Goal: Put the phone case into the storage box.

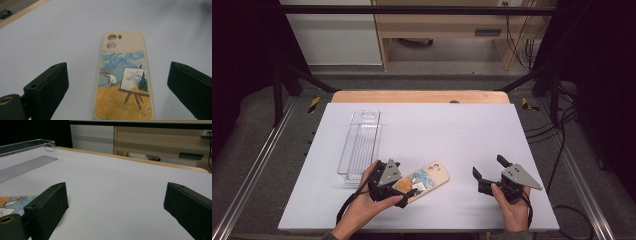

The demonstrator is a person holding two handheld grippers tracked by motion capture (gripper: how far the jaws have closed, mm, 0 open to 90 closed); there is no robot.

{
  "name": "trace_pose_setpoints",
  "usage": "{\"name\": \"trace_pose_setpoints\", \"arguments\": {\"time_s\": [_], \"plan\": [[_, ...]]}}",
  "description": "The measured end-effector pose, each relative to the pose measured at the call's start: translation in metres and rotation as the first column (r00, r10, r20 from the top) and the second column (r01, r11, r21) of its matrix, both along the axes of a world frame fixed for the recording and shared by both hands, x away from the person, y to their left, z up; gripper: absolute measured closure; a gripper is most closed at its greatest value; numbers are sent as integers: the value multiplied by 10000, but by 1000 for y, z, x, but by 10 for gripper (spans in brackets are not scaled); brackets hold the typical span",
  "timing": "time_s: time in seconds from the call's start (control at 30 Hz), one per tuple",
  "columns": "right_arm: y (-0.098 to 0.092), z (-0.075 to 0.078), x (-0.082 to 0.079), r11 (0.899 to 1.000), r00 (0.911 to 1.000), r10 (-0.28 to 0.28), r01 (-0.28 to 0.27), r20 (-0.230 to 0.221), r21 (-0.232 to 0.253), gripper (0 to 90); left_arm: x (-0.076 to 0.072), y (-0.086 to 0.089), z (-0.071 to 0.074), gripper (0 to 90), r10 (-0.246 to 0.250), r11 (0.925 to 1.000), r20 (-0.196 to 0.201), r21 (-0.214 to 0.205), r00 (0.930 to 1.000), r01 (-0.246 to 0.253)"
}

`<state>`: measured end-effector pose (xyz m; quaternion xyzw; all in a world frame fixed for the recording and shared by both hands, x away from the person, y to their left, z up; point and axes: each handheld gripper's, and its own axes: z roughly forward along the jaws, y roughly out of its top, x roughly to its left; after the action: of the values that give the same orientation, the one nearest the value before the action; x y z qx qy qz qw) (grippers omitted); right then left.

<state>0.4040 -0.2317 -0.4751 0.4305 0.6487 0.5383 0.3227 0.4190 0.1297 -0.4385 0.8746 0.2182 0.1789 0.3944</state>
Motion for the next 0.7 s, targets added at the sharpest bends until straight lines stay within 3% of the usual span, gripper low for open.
{"name": "trace_pose_setpoints", "arguments": {"time_s": [0.07,0.2,0.3,0.5,0.63,0.7], "plan": [[0,0,0,10000,10000,11,-11,1,-8,54,1,-3,-1,33,-252,9995,-55,200,9997,253],[0,0,0,10000,10000,-1,1,-24,-61,54,6,-8,-5,36,-257,9989,-331,385,9991,270],[1,-1,1,10000,9999,84,-84,-102,34,54,14,-18,-14,41,-265,9960,-642,838,9976,319],[3,-2,1,9998,9997,192,-193,-167,-26,54,24,-28,-25,45,-55,9972,-1144,730,9934,139],[2,-3,2,9998,9996,192,-190,-216,75,54,25,-31,-28,47,-37,9964,-1144,839,9934,134],[0,-4,2,9997,9995,185,-182,-265,142,54,28,-33,-34,47,-39,9946,-1371,1024,9905,181]]}}
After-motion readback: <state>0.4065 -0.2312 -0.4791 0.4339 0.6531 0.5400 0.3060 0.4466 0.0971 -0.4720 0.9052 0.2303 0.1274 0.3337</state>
